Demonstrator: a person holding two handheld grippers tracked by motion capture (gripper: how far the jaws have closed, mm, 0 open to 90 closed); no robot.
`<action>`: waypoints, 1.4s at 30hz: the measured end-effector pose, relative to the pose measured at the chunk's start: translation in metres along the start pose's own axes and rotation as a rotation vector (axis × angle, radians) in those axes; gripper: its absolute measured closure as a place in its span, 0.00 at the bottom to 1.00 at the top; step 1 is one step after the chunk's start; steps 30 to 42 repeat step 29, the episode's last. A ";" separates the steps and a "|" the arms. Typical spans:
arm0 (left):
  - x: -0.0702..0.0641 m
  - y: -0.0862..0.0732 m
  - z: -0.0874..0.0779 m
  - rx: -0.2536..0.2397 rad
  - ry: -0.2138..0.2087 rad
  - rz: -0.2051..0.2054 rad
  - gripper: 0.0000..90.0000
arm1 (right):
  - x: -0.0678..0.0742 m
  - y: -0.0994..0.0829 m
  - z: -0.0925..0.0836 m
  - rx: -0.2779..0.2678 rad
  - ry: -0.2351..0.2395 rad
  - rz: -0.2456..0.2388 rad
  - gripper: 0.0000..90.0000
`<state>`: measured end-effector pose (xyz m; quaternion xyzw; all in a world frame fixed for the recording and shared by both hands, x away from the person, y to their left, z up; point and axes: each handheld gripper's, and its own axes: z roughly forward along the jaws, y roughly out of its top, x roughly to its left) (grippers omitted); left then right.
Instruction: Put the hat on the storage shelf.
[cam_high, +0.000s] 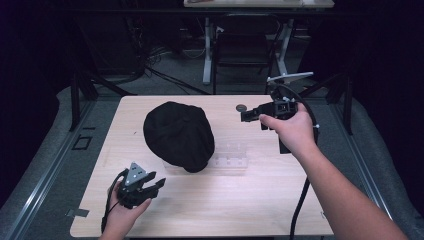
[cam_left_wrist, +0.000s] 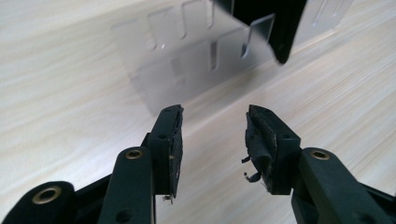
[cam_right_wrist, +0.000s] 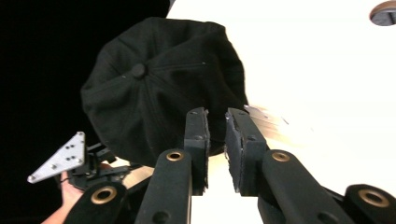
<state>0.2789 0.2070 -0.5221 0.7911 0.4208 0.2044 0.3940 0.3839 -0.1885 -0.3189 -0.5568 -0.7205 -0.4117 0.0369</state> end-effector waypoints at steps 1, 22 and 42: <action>0.002 -0.003 -0.001 0.005 0.001 -0.010 0.61 | -0.001 -0.002 -0.001 -0.004 -0.005 0.001 0.86; 0.026 -0.037 0.003 0.022 0.019 -0.173 0.51 | -0.039 -0.071 0.014 -0.078 -0.160 -0.113 0.47; 0.025 -0.038 0.004 0.034 0.001 -0.171 0.51 | -0.054 -0.110 0.029 -0.082 -0.211 -0.150 0.47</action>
